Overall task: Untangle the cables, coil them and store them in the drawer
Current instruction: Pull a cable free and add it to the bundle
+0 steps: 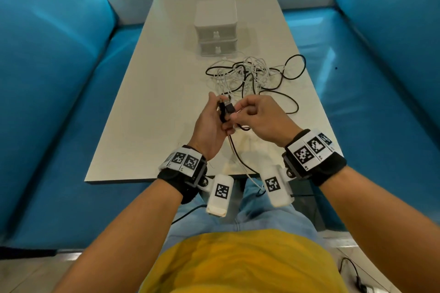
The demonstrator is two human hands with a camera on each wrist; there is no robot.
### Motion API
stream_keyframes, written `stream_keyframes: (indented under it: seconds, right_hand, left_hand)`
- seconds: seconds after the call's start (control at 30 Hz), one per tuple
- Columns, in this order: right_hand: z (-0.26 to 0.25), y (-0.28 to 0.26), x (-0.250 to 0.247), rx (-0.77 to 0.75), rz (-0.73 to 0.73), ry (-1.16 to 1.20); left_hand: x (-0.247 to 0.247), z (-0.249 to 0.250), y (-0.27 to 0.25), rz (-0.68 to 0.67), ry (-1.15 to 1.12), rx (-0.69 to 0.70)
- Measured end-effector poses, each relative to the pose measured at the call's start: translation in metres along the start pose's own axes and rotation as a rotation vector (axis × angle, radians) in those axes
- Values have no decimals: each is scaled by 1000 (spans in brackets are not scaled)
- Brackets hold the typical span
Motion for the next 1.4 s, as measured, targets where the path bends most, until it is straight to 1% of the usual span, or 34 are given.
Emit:
stream_keyframes:
  seconds: [0.1,0.17,0.27,0.4,0.47,0.53,0.57,0.63,0.7,0.83,0.9,0.97,1.03,1.1,1.13,1.2,1.3,1.4]
  right_hand:
    - [1,0,3,-13,20,-11]
    - [3,2,4,-18,46,-11]
    - [6,3,3,-20,28,-164]
    - [17,3,-1,19,-138,-449]
    - [21,2,-8,5,-157,-564]
    - [26,3,-22,-2,-114,-630]
    - [29,3,-31,4,-71,-644]
    - [37,3,-52,39,27,-644]
    - [45,3,-72,84,94,-646]
    - [51,8,-101,173,233,-760]
    - [44,11,-97,159,247,-895]
    - [35,12,-83,73,239,-982]
    - [23,7,-72,-60,273,-951]
    - [12,2,-68,-163,302,-866]
    - [7,1,-67,-185,286,-824]
    - [-2,1,-64,-195,209,-724]
    - [-20,-2,-59,-252,162,-445]
    - [-37,-4,-58,-290,115,-174]
  left_hand:
    - [3,0,-1,6,198,28]
    - [4,-1,0,-7,284,32]
    - [3,2,1,43,306,16]
    - [-2,12,2,100,258,45]
    - [-1,19,3,99,226,73]
    - [-2,27,3,104,149,90]
    - [-3,31,3,109,81,97]
    - [-9,40,5,110,-93,123]
    - [-18,48,6,132,-186,141]
    - [-31,62,8,192,-170,164]
    - [-30,66,8,199,-115,170]
    - [-28,68,6,188,-40,185]
    - [-26,68,5,171,31,170]
    - [-27,67,7,160,135,134]
    - [-25,66,9,156,221,116]
    - [-16,61,13,122,416,103]
    - [11,54,17,-7,629,134]
    - [34,46,18,-156,704,161]
Point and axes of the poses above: each hand's wrist, its own y-axis towards the middle knuckle, its own x-axis out of the palm, z = x × y, the point moved 6 cm from there along y, towards the middle knuckle, and after that the axes turned 5 degrees about -z, right-handed, at the moved point
